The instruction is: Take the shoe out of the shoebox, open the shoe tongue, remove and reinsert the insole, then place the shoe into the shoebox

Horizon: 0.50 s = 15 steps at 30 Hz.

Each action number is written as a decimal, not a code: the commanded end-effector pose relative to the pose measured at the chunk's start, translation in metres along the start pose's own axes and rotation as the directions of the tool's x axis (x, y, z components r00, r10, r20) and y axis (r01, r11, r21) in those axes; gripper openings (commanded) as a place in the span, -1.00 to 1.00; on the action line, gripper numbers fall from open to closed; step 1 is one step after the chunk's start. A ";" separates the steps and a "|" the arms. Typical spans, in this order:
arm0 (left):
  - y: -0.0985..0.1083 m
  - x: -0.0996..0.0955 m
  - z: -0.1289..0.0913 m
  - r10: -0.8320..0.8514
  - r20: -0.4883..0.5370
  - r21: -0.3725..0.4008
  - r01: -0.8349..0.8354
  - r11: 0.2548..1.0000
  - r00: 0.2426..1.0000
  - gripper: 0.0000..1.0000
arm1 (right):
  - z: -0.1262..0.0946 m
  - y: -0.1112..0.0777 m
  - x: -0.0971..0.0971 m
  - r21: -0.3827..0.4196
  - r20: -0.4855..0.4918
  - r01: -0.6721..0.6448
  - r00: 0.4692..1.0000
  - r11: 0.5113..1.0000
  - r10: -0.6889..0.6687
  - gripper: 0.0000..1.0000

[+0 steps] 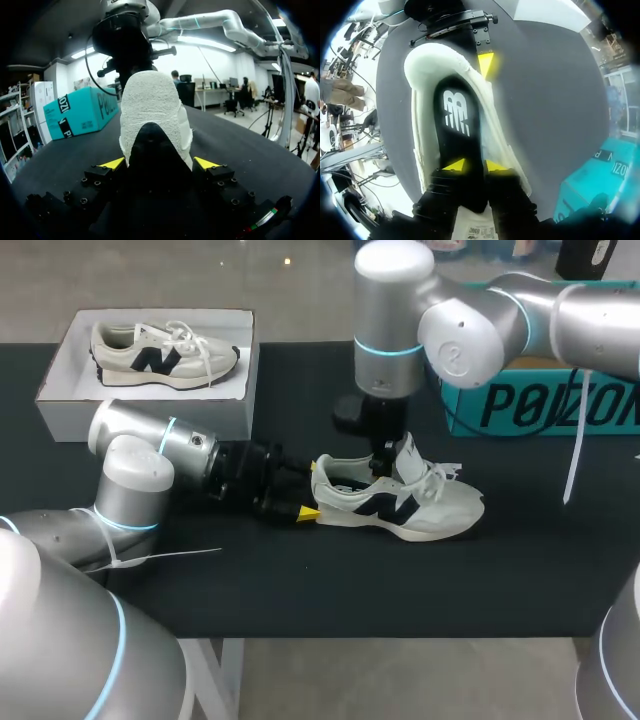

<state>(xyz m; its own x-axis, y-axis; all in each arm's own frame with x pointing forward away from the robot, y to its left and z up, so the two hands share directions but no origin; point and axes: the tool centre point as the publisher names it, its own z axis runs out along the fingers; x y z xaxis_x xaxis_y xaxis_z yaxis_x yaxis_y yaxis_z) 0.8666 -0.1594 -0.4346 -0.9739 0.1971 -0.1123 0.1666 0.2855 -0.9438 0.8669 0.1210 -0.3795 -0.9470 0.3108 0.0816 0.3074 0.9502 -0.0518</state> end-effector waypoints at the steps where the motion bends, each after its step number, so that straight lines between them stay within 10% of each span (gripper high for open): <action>1: 0.004 -0.001 0.002 0.001 0.000 0.000 -0.001 1.000 1.000 -1.00 | 0.006 0.002 -0.001 0.001 -0.004 -0.002 1.000 1.000 0.002 -0.36; 15: 0.004 -0.001 0.002 0.001 0.000 0.000 -0.001 1.000 1.000 -1.00 | 0.024 0.006 0.000 0.018 -0.002 -0.009 1.000 1.000 0.009 -0.15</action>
<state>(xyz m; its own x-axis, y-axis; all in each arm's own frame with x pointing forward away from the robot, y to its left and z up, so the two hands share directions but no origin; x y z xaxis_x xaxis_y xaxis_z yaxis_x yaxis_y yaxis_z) 0.8667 -0.1595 -0.4344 -0.9740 0.1970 -0.1123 0.1665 0.2854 -0.9438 0.8631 0.1214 -0.3922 -0.9447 0.3180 0.0803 0.3135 0.9475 -0.0636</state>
